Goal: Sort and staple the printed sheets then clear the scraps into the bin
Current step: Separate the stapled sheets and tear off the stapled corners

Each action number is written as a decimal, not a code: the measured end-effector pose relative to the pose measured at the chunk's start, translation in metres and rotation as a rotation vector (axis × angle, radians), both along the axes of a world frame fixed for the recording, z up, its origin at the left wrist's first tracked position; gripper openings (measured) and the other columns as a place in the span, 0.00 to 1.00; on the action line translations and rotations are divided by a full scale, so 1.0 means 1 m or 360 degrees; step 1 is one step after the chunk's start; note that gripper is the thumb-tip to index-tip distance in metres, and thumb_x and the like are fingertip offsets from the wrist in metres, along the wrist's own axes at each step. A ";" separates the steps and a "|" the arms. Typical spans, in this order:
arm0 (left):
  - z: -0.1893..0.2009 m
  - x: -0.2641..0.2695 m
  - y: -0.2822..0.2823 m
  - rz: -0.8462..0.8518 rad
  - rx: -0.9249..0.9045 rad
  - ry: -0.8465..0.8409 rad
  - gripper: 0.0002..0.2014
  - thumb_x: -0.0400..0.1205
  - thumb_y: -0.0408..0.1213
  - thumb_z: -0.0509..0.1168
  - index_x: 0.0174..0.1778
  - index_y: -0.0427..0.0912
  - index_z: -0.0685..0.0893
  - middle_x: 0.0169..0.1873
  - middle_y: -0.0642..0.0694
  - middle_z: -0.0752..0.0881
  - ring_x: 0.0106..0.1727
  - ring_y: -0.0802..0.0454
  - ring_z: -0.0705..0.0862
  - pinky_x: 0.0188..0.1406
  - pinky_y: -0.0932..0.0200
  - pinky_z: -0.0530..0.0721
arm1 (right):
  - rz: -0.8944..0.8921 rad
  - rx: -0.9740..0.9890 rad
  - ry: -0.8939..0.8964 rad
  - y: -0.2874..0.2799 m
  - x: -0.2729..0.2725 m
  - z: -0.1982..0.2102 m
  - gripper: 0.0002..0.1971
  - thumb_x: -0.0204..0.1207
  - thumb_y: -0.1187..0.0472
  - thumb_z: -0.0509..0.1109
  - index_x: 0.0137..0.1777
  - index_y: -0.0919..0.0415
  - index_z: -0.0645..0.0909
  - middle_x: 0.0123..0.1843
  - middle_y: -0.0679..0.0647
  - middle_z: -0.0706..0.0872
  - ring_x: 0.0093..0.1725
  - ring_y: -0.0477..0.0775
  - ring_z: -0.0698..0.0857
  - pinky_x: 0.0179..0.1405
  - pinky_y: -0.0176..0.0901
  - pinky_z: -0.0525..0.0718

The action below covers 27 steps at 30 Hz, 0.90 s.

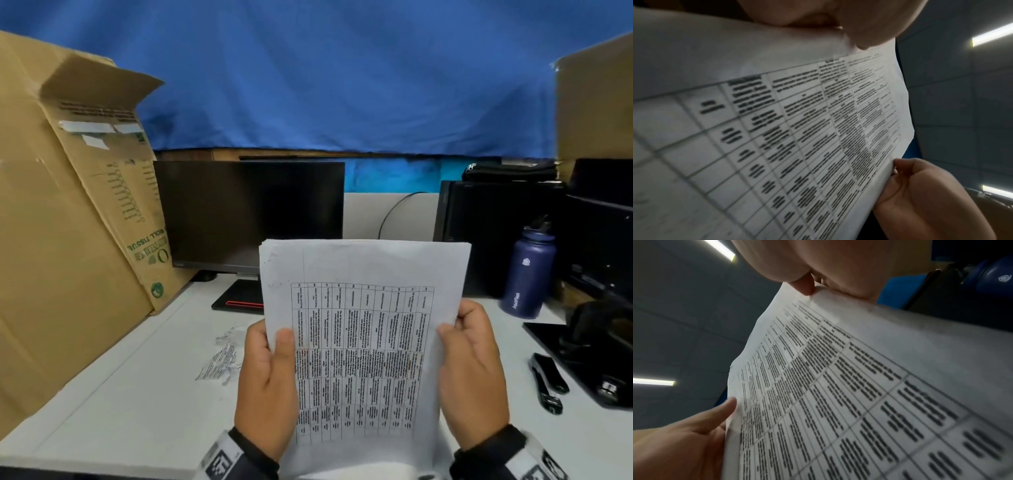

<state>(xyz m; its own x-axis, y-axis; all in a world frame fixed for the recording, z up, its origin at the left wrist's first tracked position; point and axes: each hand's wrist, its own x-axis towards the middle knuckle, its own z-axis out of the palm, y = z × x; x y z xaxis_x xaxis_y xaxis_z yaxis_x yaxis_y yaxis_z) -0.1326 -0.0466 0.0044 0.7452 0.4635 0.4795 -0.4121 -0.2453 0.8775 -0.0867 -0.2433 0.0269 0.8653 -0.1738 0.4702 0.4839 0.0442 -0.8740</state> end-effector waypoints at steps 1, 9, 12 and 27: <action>-0.003 -0.001 0.000 -0.0074 -0.0036 -0.0008 0.08 0.88 0.47 0.57 0.60 0.54 0.77 0.53 0.68 0.87 0.54 0.70 0.86 0.48 0.67 0.85 | -0.0006 0.0000 0.0016 0.000 -0.001 -0.002 0.17 0.84 0.71 0.56 0.53 0.50 0.81 0.49 0.45 0.91 0.52 0.47 0.89 0.51 0.42 0.86; -0.020 -0.001 0.007 -0.0037 0.0003 0.0079 0.06 0.83 0.47 0.64 0.56 0.56 0.80 0.51 0.67 0.89 0.52 0.67 0.87 0.48 0.62 0.82 | 0.0034 0.0008 0.0065 -0.002 -0.006 -0.004 0.17 0.85 0.71 0.54 0.53 0.52 0.82 0.49 0.45 0.91 0.50 0.45 0.89 0.47 0.44 0.86; -0.021 -0.004 0.005 -0.0123 -0.0084 0.0035 0.08 0.84 0.49 0.65 0.58 0.55 0.81 0.52 0.63 0.90 0.53 0.66 0.88 0.50 0.63 0.83 | 0.0013 -0.0003 0.0082 0.000 -0.008 -0.004 0.16 0.84 0.70 0.55 0.52 0.52 0.81 0.48 0.44 0.91 0.48 0.44 0.89 0.46 0.45 0.82; -0.030 -0.004 0.004 -0.0297 -0.0358 0.0085 0.11 0.86 0.34 0.63 0.61 0.48 0.85 0.55 0.50 0.92 0.58 0.55 0.90 0.51 0.66 0.86 | -0.0062 -0.0023 -0.0016 0.005 -0.002 -0.020 0.13 0.86 0.68 0.58 0.50 0.49 0.80 0.50 0.47 0.91 0.50 0.46 0.89 0.45 0.30 0.84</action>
